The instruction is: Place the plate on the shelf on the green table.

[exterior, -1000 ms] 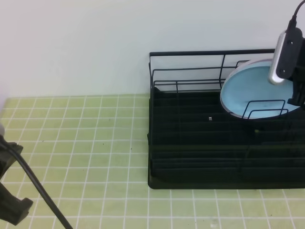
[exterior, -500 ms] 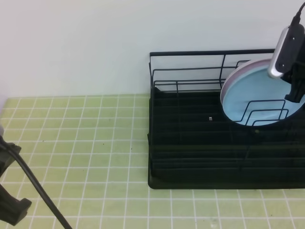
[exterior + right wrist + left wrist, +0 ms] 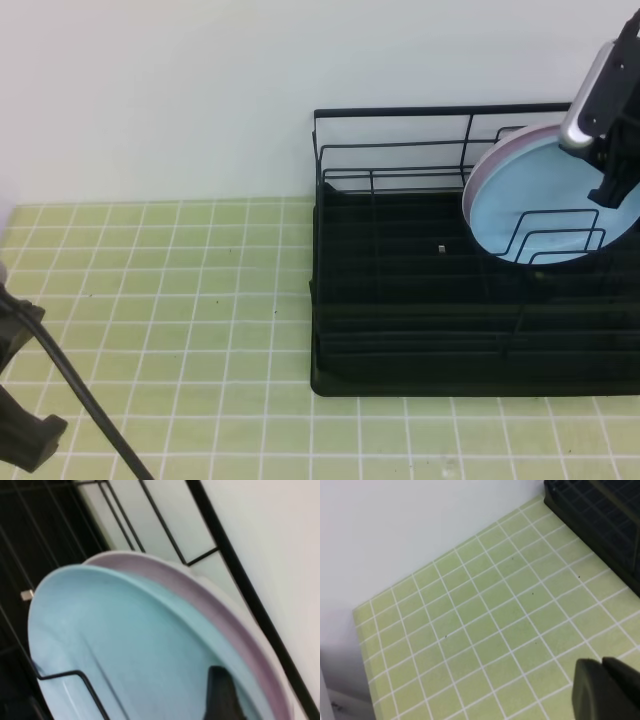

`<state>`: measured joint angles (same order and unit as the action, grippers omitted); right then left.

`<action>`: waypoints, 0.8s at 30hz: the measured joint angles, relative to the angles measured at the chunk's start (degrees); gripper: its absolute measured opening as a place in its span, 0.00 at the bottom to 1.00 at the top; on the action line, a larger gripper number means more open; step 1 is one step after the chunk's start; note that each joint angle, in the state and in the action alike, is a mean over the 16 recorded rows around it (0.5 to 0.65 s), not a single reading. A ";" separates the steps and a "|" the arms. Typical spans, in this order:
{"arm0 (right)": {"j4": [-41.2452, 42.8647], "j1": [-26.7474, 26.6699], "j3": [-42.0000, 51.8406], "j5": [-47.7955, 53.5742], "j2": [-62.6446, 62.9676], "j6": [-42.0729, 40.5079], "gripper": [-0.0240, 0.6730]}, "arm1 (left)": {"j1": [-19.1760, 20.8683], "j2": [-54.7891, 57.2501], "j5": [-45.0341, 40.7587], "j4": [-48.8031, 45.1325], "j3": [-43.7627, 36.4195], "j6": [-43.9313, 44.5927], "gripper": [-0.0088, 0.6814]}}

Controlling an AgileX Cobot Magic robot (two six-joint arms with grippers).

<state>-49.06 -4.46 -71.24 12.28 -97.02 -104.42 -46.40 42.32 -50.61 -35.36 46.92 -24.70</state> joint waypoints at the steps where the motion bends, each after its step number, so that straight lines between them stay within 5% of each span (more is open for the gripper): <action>1: -0.72 0.00 0.00 0.06 0.12 -0.01 0.62 | 0.00 0.00 -0.09 0.01 0.00 -0.09 0.01; 24: -6.58 0.00 0.09 1.53 6.57 5.98 0.65 | 0.00 -0.02 -1.56 0.72 0.00 -0.95 0.01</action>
<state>-55.64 -4.46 -71.15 13.82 -90.46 -98.44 -46.40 42.29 -52.17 -34.64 46.92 -25.65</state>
